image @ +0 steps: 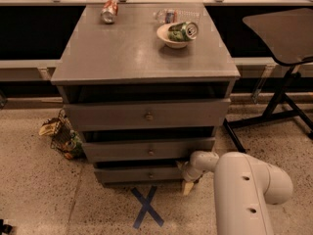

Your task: Open bottom drawer

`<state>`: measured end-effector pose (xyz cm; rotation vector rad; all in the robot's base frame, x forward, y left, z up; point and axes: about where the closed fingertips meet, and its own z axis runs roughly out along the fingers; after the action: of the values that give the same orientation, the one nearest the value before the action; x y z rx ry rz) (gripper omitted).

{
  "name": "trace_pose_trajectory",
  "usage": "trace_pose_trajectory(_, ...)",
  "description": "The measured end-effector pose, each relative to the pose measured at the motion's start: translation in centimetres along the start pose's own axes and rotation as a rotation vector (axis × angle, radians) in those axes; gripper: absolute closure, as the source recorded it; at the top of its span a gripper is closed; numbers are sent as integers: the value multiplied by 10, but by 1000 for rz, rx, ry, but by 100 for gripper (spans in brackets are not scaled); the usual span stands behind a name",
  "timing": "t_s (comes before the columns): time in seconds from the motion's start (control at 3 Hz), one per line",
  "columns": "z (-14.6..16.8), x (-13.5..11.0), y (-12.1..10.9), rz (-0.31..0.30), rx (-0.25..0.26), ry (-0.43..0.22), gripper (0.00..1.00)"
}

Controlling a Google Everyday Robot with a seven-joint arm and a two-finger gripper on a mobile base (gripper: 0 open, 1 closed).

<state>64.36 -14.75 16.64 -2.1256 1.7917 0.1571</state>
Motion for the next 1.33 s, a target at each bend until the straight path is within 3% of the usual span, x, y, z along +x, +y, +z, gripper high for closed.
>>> trace_pose_trajectory(0.33,0,0,0,0,0,0,0)
trace_pose_trajectory(0.67,-3,-4,-6,-16,53,4,0)
trace_pose_trajectory(1.0,-11,-14,-19,-79,171,20,0)
trace_pose_trajectory(1.33,-23,-18,-50,-124,295,48,0)
